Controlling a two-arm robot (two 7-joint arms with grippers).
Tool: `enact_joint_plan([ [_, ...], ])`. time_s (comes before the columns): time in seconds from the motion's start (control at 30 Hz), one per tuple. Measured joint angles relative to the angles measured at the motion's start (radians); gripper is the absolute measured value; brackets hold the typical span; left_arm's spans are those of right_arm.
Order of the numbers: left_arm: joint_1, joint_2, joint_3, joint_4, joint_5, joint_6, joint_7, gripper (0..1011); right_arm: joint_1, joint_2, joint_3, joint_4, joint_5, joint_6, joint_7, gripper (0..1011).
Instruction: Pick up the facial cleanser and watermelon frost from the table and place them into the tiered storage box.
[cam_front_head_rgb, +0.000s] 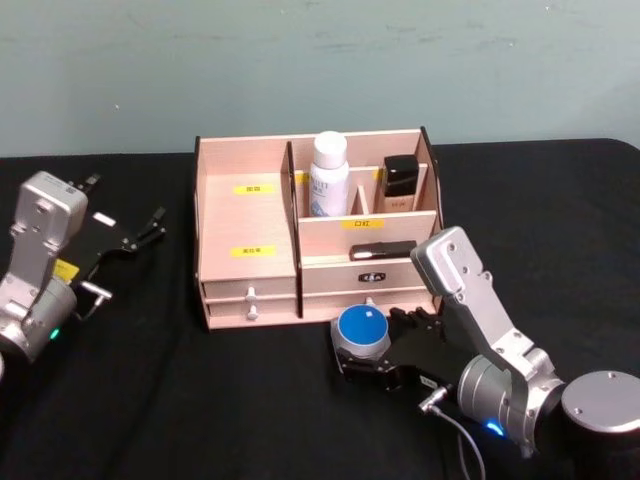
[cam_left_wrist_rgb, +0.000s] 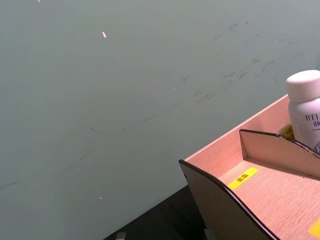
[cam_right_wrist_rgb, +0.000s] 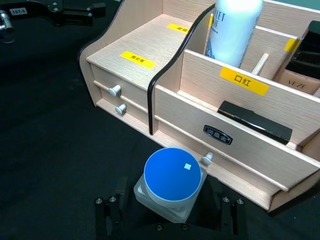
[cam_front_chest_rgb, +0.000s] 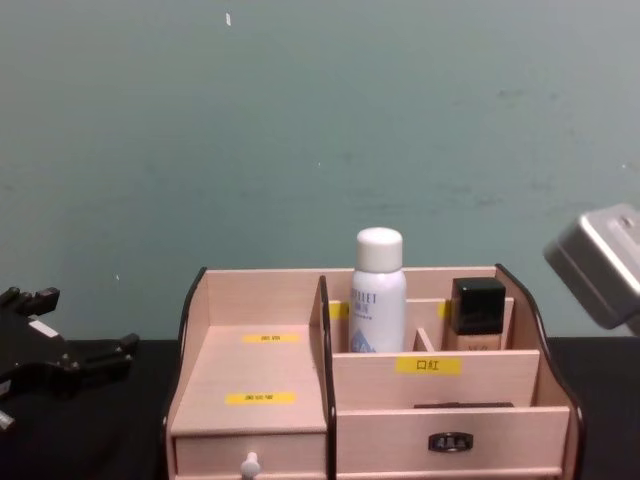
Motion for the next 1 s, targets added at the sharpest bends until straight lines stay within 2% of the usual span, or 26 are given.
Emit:
enact_joint_plan([
  [0.47,0.000,0.000,0.000,0.000,0.000,0.000,0.000,1010,0.024,-0.033,-0.007,0.042,-0.046,-0.023,0.020,1002],
  [0.73,0.000,0.000,0.000,0.000,0.000,0.000,0.000,1010,0.024,-0.032,-0.007,0.041,-0.046,-0.023,0.020,1003],
  [1.0,0.000,0.000,0.000,0.000,0.000,0.000,0.000,1010,0.023,-0.031,-0.006,0.040,-0.045,-0.023,0.018,840],
])
